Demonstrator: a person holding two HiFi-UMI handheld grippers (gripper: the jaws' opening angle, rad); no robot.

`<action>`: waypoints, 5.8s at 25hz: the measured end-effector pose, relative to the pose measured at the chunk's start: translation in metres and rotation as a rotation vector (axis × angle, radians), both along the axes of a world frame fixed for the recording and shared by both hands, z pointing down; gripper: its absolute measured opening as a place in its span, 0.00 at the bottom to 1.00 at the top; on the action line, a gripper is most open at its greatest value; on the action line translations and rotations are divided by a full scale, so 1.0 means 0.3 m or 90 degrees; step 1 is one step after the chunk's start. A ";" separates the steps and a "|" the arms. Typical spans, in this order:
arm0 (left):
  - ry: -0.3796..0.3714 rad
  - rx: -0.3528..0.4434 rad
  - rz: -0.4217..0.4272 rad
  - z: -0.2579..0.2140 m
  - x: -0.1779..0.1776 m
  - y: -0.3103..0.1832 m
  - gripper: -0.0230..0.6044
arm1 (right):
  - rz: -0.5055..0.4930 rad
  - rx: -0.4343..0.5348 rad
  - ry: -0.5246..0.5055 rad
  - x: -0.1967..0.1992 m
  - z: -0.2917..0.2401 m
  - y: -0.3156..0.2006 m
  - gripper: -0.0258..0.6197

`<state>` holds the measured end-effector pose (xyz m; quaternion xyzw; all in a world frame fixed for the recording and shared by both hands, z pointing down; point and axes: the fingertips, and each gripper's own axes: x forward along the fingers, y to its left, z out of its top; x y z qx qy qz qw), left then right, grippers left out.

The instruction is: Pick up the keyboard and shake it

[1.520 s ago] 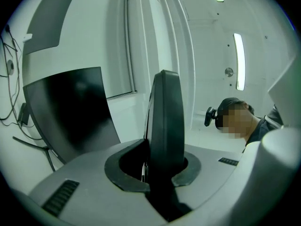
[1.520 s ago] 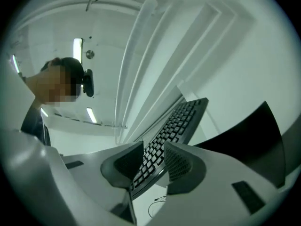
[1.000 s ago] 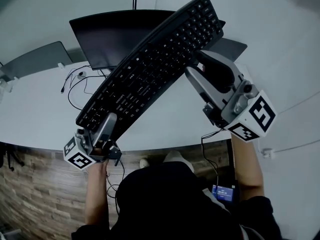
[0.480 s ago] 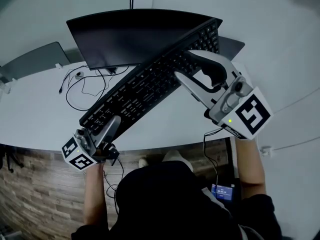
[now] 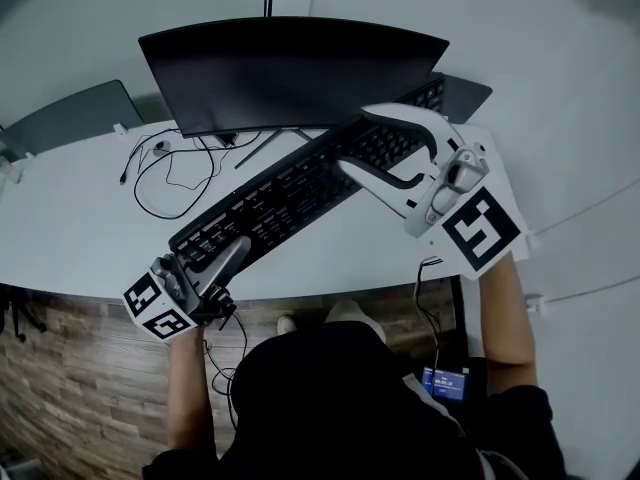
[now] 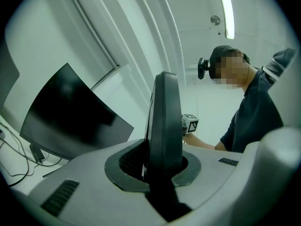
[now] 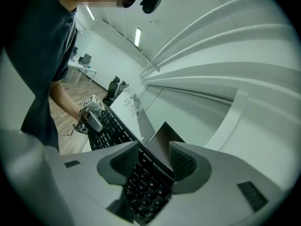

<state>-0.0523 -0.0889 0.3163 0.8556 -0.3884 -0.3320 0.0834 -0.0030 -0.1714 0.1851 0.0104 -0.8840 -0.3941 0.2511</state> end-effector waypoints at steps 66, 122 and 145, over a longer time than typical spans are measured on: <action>-0.242 -0.026 0.079 0.125 0.179 0.045 0.17 | -0.019 -0.125 0.689 0.327 0.654 0.041 0.19; -0.098 0.035 -0.100 0.109 -0.049 -0.025 0.46 | -0.049 -0.383 0.236 0.112 0.357 0.054 0.17; -0.064 0.013 -0.027 0.172 0.065 -0.044 0.46 | -0.084 -0.652 -0.227 -0.027 0.047 0.071 0.17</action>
